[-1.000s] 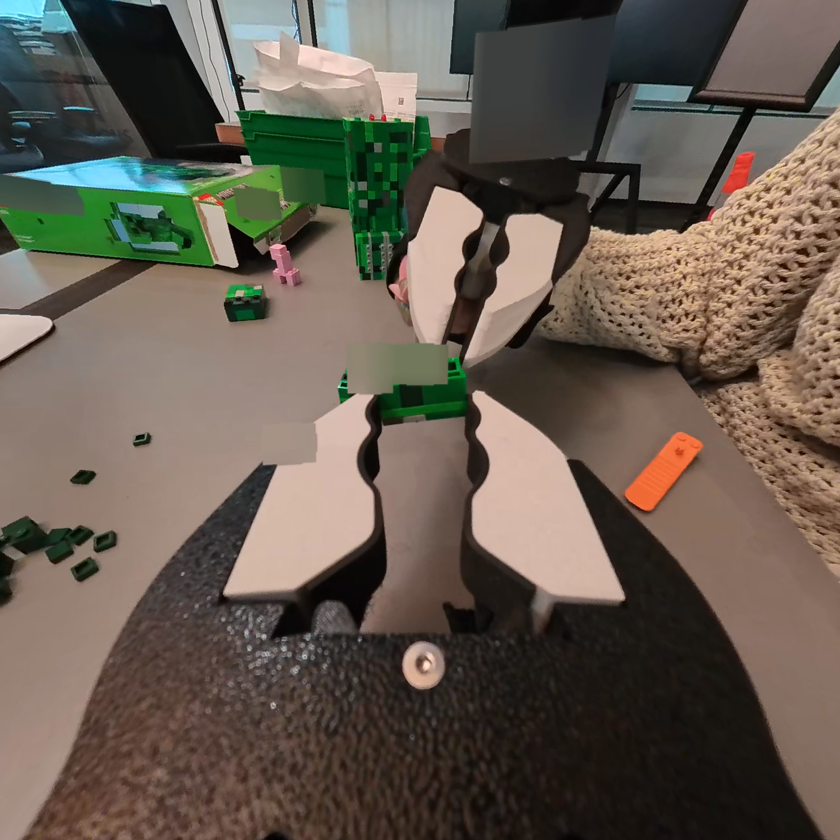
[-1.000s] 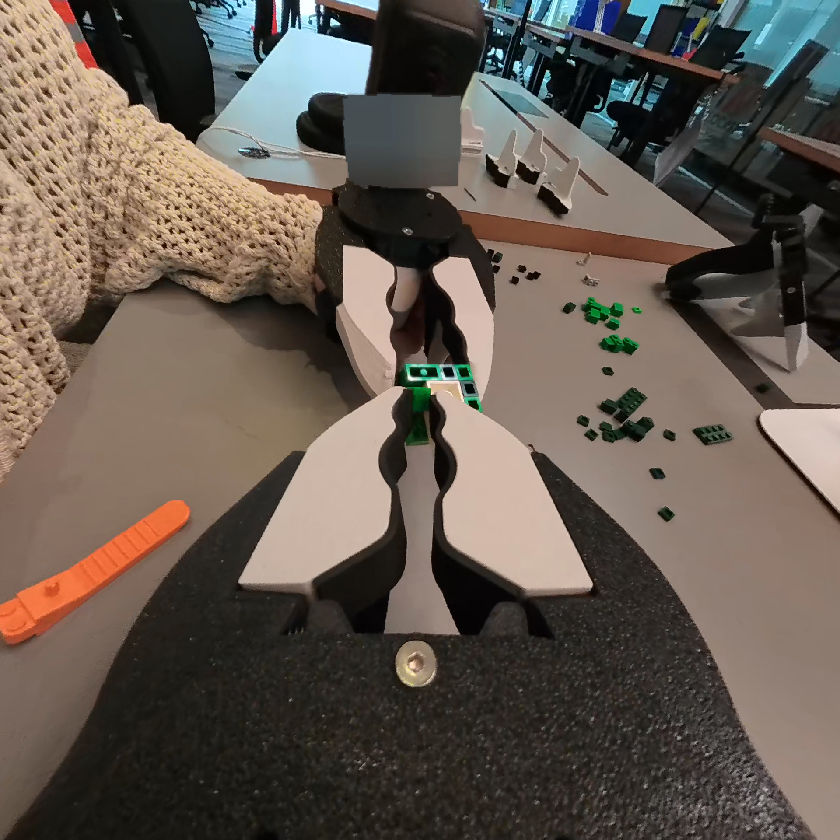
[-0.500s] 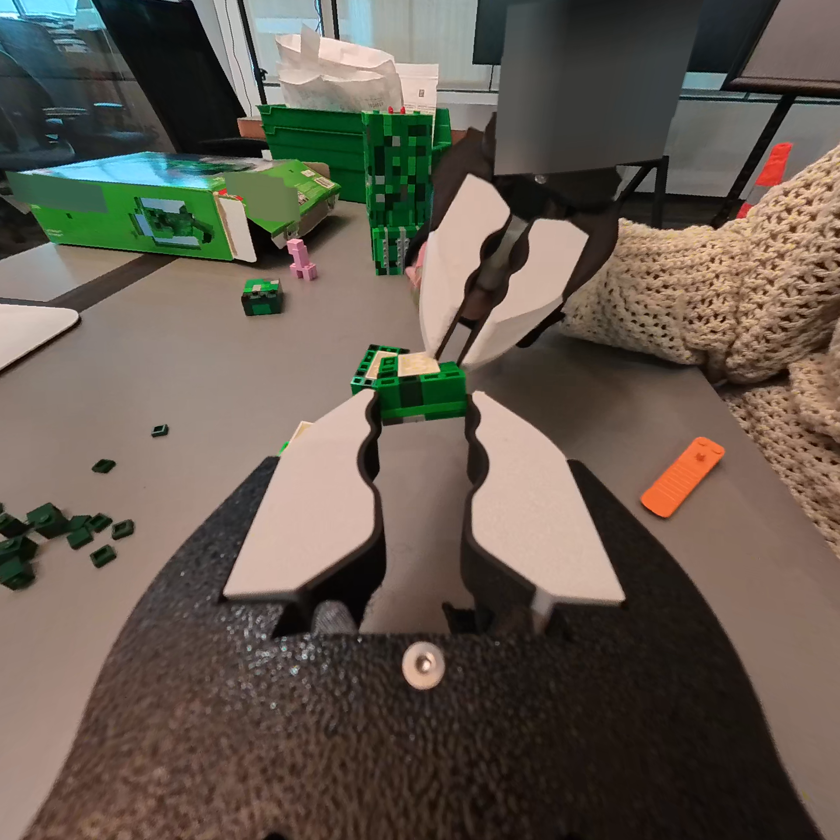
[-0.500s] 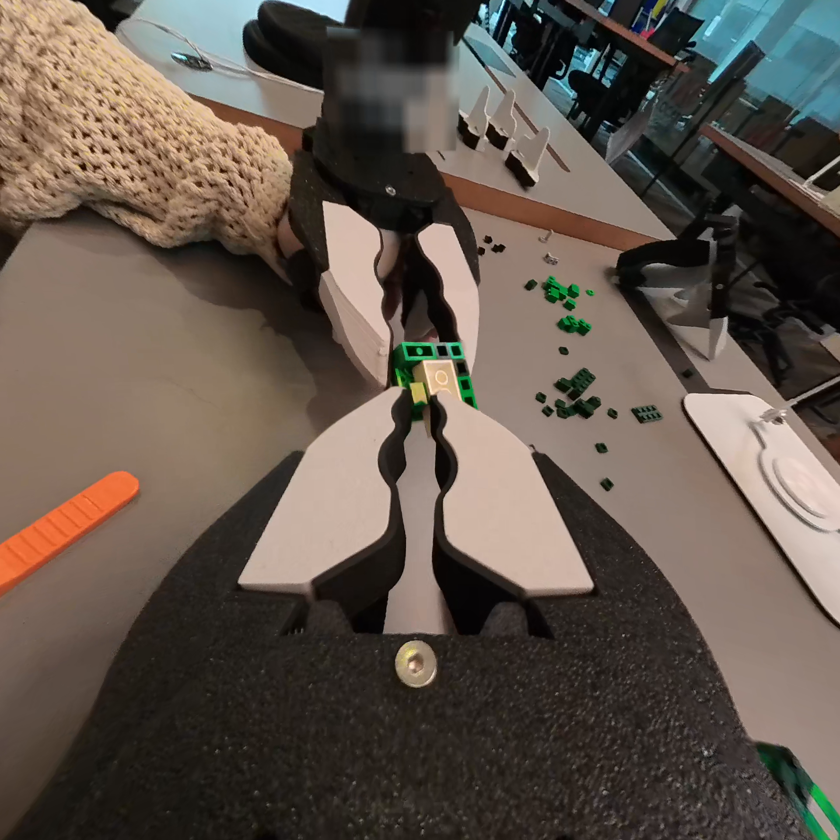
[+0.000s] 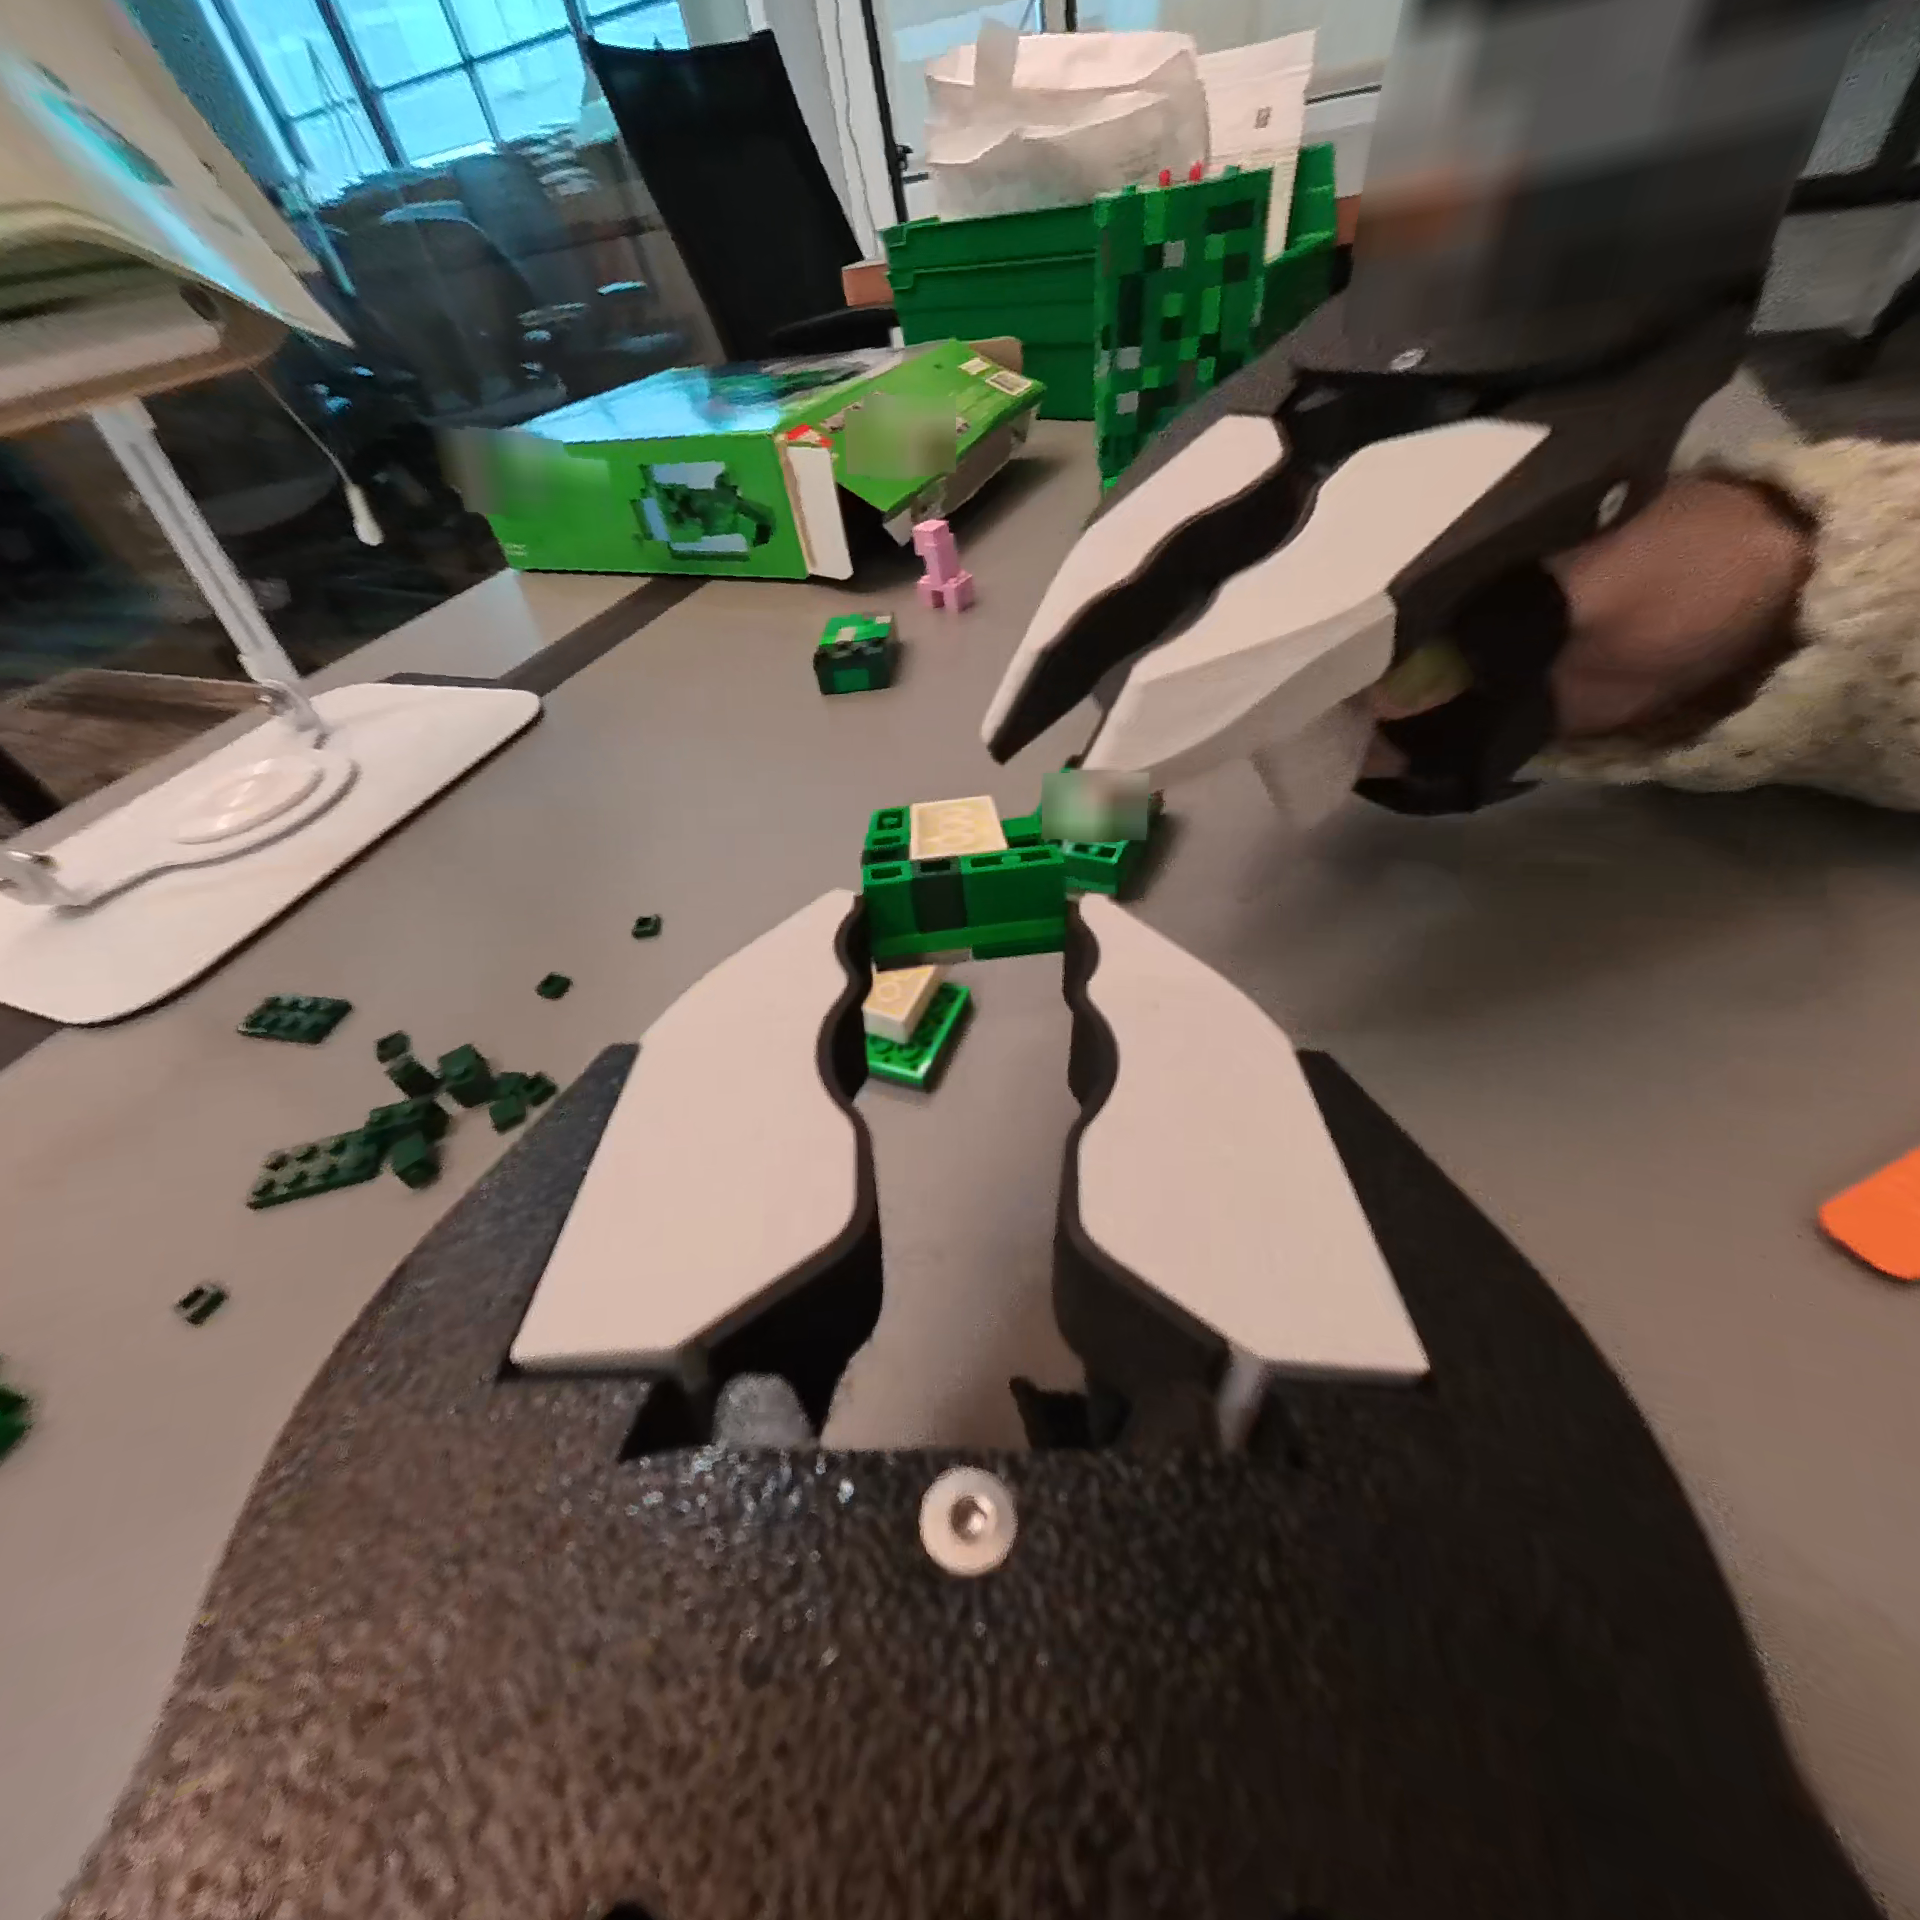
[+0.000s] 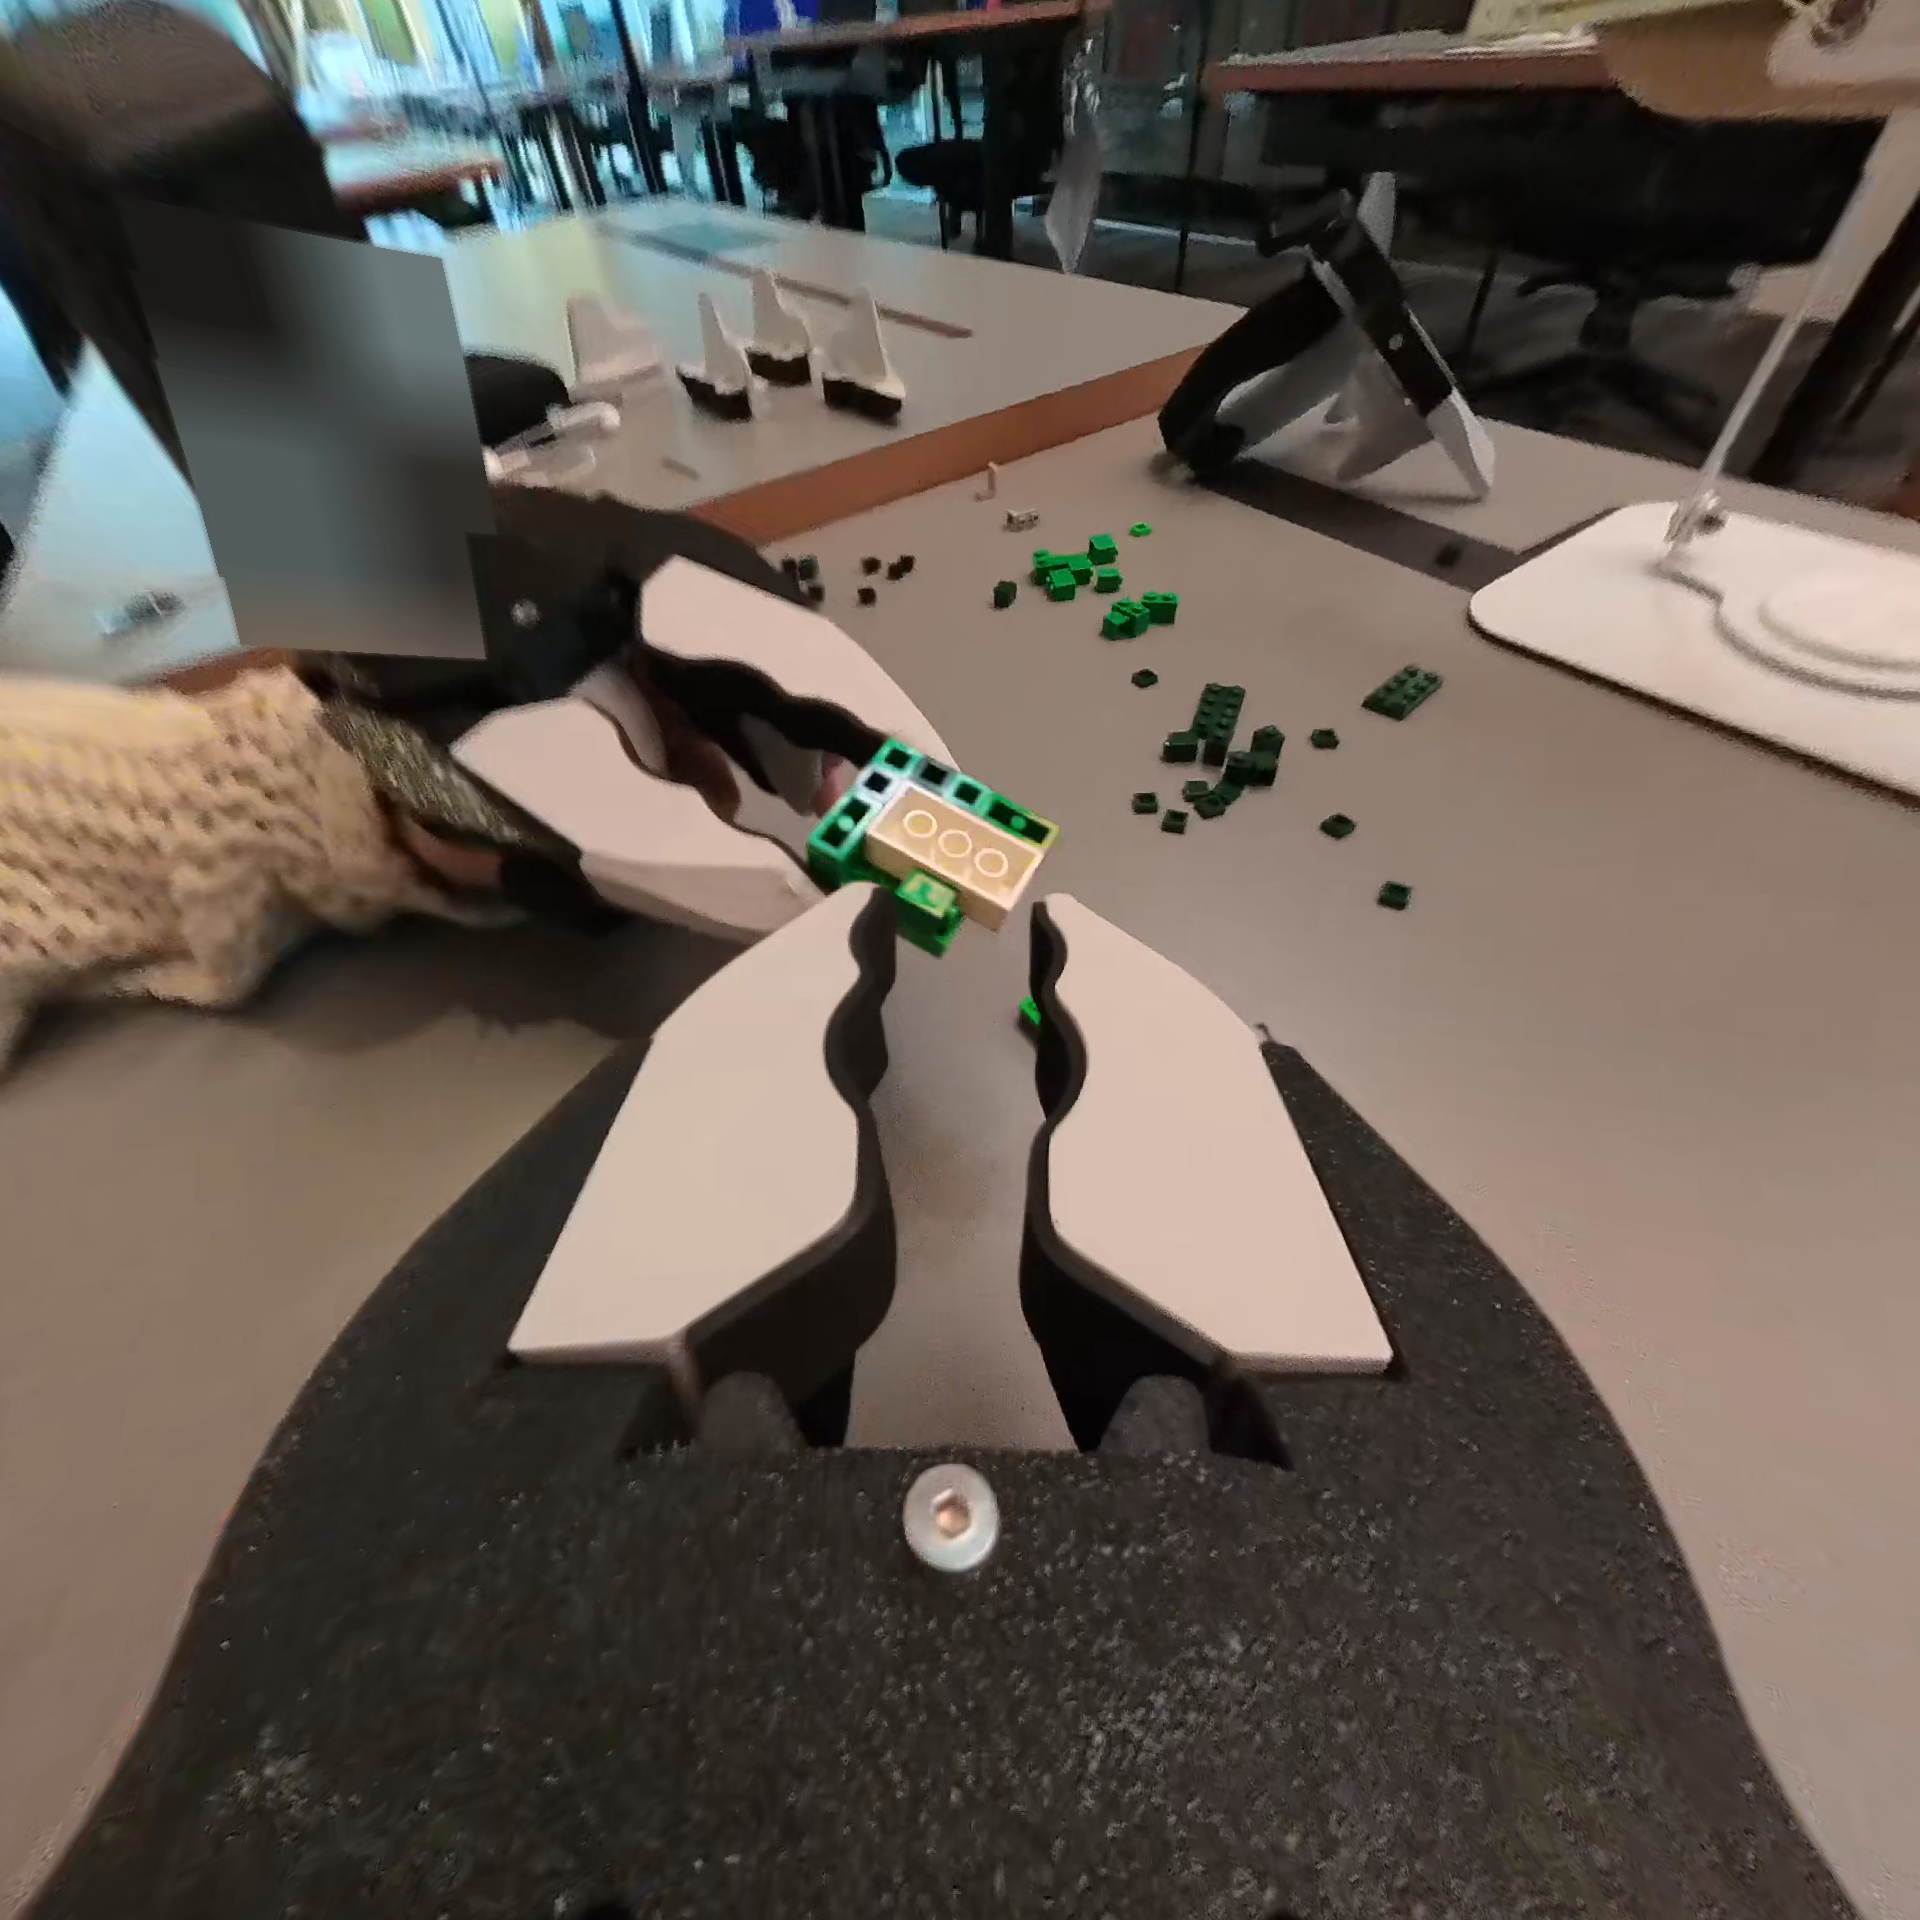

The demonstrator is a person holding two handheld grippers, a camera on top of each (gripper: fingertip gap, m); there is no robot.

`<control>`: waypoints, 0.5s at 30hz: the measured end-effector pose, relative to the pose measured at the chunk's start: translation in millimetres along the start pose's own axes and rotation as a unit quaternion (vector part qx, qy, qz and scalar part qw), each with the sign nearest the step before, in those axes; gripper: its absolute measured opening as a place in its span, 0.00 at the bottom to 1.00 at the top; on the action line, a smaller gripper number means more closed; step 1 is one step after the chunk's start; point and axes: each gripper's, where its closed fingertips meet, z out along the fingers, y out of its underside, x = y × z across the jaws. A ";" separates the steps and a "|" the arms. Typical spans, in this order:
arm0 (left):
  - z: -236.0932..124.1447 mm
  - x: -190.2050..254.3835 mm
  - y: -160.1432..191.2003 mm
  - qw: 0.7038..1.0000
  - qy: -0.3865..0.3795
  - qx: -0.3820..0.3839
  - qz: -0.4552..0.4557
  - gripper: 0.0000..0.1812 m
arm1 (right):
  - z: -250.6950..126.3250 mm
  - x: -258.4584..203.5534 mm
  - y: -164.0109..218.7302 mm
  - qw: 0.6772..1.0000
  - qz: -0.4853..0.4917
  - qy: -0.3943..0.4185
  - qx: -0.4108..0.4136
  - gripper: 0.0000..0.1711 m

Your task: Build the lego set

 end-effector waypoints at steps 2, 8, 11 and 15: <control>0.1 -1.2 -0.1 1.000 -0.015 0.000 0.022 0.19 | 0.4 -1.3 -2.0 0.999 0.039 0.003 0.013 0.14; -0.5 -0.9 -3.5 0.999 -0.029 0.008 0.043 0.19 | 6.8 -5.2 3.2 0.998 0.055 0.010 -0.003 0.12; -0.8 -0.5 -4.5 0.998 -0.030 0.011 0.046 0.19 | 7.6 -5.8 3.8 0.999 0.053 0.010 -0.006 0.07; -0.2 -1.5 -1.9 0.998 -0.030 0.006 0.051 0.19 | 5.1 -7.7 5.7 0.999 0.032 -0.012 -0.024 0.06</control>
